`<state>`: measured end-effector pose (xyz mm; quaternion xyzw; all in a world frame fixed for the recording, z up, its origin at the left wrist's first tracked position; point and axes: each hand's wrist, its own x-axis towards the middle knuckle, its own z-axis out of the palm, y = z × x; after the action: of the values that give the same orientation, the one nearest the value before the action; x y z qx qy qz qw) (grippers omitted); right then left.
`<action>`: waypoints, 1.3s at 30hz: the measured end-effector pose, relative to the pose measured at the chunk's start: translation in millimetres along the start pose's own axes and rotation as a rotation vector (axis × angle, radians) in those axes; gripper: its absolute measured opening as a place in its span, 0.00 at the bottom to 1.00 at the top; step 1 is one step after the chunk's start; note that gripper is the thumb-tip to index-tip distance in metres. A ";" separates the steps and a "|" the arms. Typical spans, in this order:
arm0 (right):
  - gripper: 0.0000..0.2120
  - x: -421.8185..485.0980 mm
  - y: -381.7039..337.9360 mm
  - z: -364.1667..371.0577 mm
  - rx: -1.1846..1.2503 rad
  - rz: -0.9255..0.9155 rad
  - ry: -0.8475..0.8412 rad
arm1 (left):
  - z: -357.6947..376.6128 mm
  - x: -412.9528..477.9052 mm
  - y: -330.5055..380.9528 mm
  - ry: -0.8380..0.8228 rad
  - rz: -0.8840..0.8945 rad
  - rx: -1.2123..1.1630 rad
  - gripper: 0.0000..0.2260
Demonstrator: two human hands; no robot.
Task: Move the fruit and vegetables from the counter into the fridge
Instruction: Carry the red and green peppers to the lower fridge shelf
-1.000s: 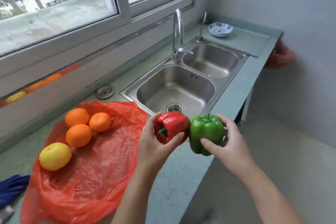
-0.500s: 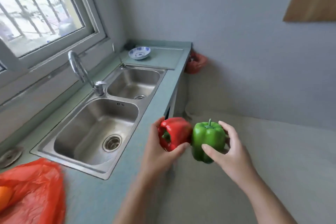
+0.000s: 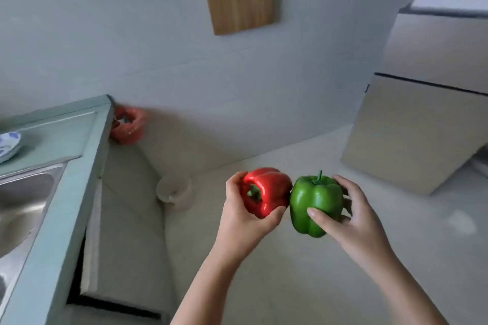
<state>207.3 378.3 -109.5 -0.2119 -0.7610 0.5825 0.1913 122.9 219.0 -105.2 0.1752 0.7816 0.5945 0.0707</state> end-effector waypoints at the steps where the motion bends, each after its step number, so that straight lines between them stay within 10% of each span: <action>1: 0.31 5.0 5.0 -12.4 0.006 0.012 0.035 | 13.9 9.0 1.9 -0.039 0.013 -0.003 0.33; 14: 0.30 163.2 37.4 -100.4 -0.019 0.101 0.350 | 149.0 212.7 9.4 -0.370 0.083 -0.078 0.32; 39: 0.29 449.4 59.9 -353.5 -0.045 0.061 0.614 | 464.5 480.1 133.1 -0.467 0.317 -0.151 0.28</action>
<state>27.2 922.0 -59.9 -0.4047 -0.6738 0.4798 0.3899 -149.6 841.9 -62.9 0.4215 0.6606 0.5981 0.1680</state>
